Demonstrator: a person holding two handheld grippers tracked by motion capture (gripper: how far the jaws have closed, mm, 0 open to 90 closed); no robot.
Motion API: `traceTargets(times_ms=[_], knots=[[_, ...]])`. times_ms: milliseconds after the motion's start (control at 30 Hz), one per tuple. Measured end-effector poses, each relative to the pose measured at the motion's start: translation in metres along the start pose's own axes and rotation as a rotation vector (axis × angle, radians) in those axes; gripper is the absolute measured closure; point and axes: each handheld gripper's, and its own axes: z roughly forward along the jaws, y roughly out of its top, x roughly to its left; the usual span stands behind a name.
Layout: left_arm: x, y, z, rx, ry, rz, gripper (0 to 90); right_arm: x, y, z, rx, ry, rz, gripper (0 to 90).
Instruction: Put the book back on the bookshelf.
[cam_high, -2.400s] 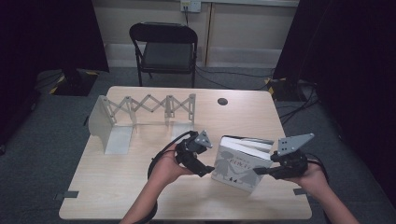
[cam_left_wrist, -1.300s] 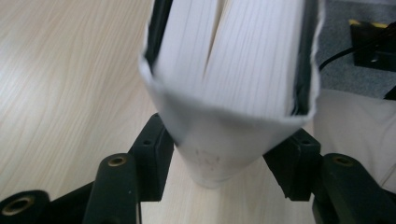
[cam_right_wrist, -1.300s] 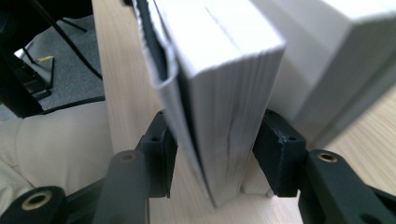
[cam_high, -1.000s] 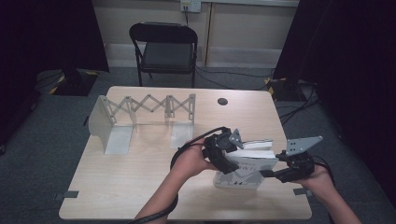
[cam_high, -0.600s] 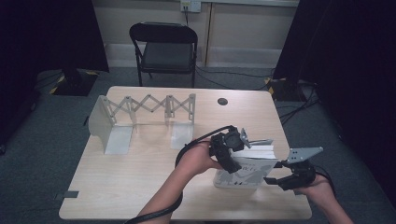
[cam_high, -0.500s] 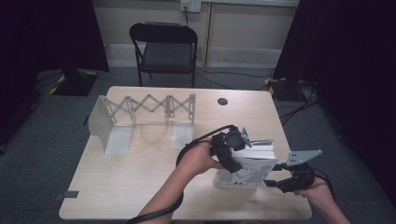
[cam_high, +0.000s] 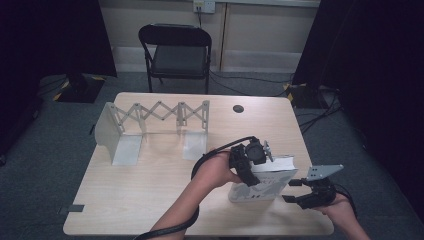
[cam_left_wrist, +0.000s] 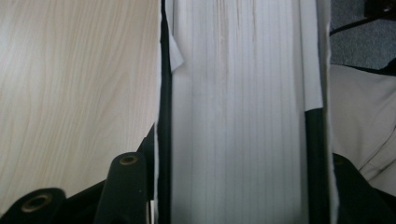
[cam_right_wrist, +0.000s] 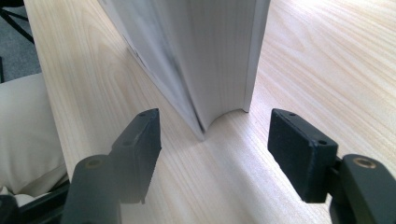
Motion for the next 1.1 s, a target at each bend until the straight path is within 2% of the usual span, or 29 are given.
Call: traceTargets(times_ms=[100, 233, 367, 467, 533, 567, 633, 733, 833, 967, 1100], knots=[[-0.002, -0.001, -0.001, 0.01, 0.009, -0.016, 52.0, 0.001, -0.001, 0.0, 0.001, 0.001, 0.007, 34.7], [-0.008, -0.004, -0.006, 0.048, 0.022, -0.021, 52.6, 0.003, -0.002, 0.002, 0.016, -0.013, -0.011, 34.7], [-0.006, -0.015, -0.011, 0.047, 0.021, -0.041, 52.4, 0.003, -0.004, 0.006, 0.014, -0.008, -0.007, 34.7], [-0.007, -0.013, -0.011, 0.053, 0.027, -0.029, 50.9, 0.005, -0.006, 0.01, 0.02, -0.011, -0.005, 34.7], [-0.007, -0.01, -0.009, 0.065, 0.054, -0.002, 47.8, 0.005, -0.008, 0.011, 0.015, -0.007, -0.002, 34.7], [-0.005, -0.008, -0.006, 0.069, 0.064, -0.009, 45.2, 0.005, -0.009, 0.012, 0.01, -0.007, 0.002, 34.7], [-0.002, -0.006, -0.001, 0.092, 0.057, -0.019, 41.9, 0.006, -0.01, 0.014, 0.015, -0.01, 0.0, 34.7], [-0.001, -0.004, 0.003, 0.097, 0.044, -0.025, 39.5, 0.006, -0.012, 0.015, 0.019, -0.013, -0.005, 34.7], [-0.001, -0.004, 0.003, 0.109, 0.038, -0.038, 44.1, 0.005, -0.014, 0.015, 0.002, -0.006, 0.007, 34.8], [-0.001, -0.003, 0.003, 0.127, 0.031, -0.054, 45.6, 0.005, -0.017, 0.019, -0.002, -0.01, 0.015, 34.9], [-0.001, -0.002, 0.003, 0.133, 0.034, -0.049, 46.2, 0.008, -0.019, 0.025, -0.009, 0.0, 0.021, 35.1]])
